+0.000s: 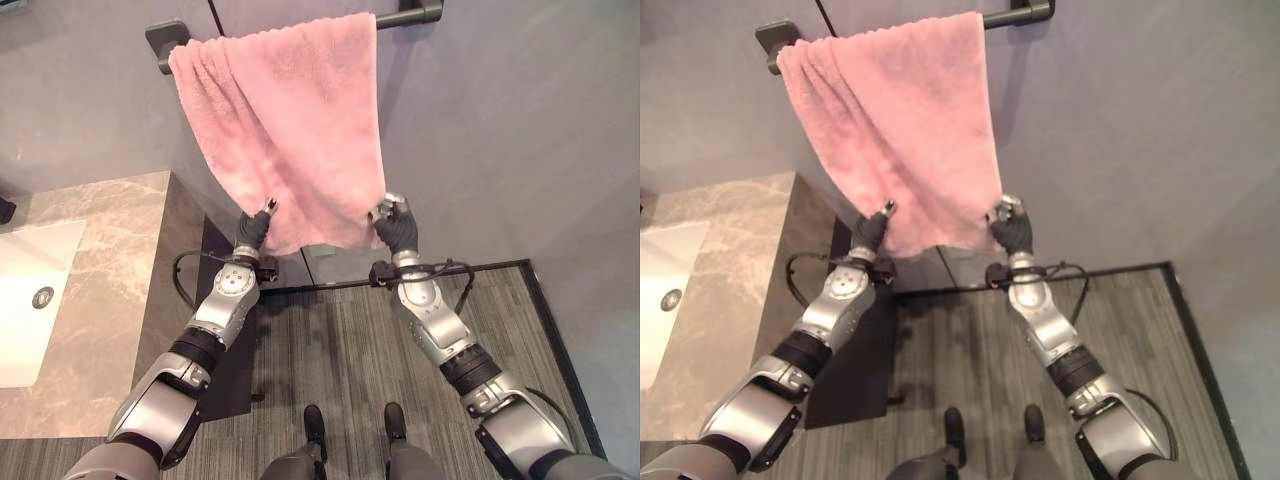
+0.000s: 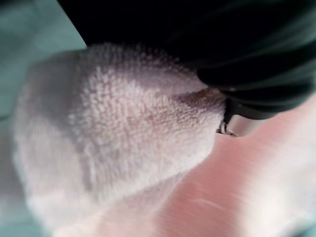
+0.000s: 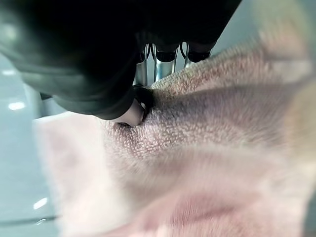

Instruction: Put brush and paste in cup on sink, flatten towel.

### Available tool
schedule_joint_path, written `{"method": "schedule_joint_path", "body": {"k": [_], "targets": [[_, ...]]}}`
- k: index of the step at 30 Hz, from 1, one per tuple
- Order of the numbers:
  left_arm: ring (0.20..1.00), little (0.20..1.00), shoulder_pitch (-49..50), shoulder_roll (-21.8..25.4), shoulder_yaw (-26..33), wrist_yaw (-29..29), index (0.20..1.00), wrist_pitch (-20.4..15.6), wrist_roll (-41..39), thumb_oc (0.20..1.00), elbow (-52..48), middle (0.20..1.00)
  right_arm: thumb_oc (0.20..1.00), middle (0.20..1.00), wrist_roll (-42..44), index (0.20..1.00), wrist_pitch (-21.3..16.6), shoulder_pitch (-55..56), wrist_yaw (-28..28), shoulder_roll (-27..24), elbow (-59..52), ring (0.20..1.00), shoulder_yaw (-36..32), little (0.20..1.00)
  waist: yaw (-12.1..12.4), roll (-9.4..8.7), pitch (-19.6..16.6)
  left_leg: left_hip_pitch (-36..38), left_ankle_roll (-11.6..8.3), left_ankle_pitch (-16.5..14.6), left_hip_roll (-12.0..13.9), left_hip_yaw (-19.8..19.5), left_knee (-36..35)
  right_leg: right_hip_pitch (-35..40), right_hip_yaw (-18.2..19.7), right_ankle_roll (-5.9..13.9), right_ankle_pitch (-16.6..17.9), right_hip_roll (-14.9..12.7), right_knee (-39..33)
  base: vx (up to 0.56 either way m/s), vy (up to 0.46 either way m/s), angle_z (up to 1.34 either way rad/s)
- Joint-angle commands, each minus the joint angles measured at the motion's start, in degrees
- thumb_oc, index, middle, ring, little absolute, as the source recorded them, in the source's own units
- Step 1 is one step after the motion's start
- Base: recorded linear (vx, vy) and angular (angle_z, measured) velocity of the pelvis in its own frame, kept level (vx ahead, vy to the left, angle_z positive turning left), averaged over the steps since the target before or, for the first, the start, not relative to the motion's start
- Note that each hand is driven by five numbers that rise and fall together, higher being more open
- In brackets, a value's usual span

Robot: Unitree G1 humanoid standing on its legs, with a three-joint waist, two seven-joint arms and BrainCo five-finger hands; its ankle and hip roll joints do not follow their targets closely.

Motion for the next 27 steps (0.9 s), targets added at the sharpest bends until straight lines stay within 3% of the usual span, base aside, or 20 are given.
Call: {"method": "schedule_joint_path", "body": {"k": [1,11,18,24,25,27], "targets": [[0.200,0.200,-3.8,5.2,3.6,3.6,0.200,-6.0,3.1,0.200,-8.8,0.200,0.200,0.200,-4.7,0.200,-3.5,-7.1,-2.4,1.2,-6.7,0.200,-4.7,0.200,0.9,-3.10,-3.4,-0.6,-5.43,-0.4,3.6,0.6,0.1,1.7,-0.1,5.11,0.4,-8.4,0.0,0.05,-0.044,0.00],[0.200,0.200,-0.4,6.0,6.7,3.2,0.200,-6.1,5.2,0.200,-15.2,0.200,0.200,0.200,-5.4,0.200,-3.9,-4.2,0.4,1.1,-12.6,0.200,-4.5,0.200,1.1,-3.42,-3.7,0.8,-5.79,-0.6,4.0,0.6,0.1,3.5,-0.5,4.60,-0.5,-7.9,0.0,0.01,-0.009,0.01],[0.200,0.200,1.7,4.9,4.1,0.5,0.200,-3.8,3.0,0.200,-8.5,0.200,0.200,0.200,-3.4,0.200,-3.4,-0.8,1.9,2.0,-10.7,0.200,-2.9,0.200,0.7,-3.28,-3.3,0.7,-5.87,-0.4,4.2,0.6,0.1,3.4,-0.7,4.60,-0.3,-7.8,-0.1,0.00,0.000,0.00],[0.200,0.200,0.7,2.2,1.0,-0.3,0.200,-2.2,2.0,0.200,3.9,0.200,0.200,0.200,-2.1,0.200,-3.5,0.3,1.6,3.6,-6.0,0.200,-0.4,0.200,-0.3,-2.98,-2.5,-0.3,-5.96,-0.1,4.4,1.2,0.1,1.6,-0.2,4.83,0.4,-8.0,-0.1,-0.01,0.003,0.00],[0.200,0.200,0.1,1.9,0.8,-0.1,0.200,-2.2,2.2,0.200,4.7,0.200,0.213,0.213,-1.9,0.213,-3.5,0.1,1.6,3.7,-5.4,0.213,-0.2,0.213,-0.4,-2.92,-2.4,-0.6,-5.97,0.0,4.4,1.3,0.1,1.1,0.0,4.88,0.5,-8.0,-0.1,-0.04,0.015,0.00],[0.200,0.200,-1.5,1.0,0.2,0.7,0.200,-2.6,1.9,0.200,6.3,0.200,0.420,0.420,-2.0,0.420,-3.6,-0.7,1.1,3.9,-4.1,0.420,0.6,0.420,-0.6,-2.76,-2.2,-1.4,-5.89,0.1,4.3,1.6,0.1,0.0,0.5,5.03,0.9,-8.1,-0.1,-0.04,0.018,-0.03]]}}
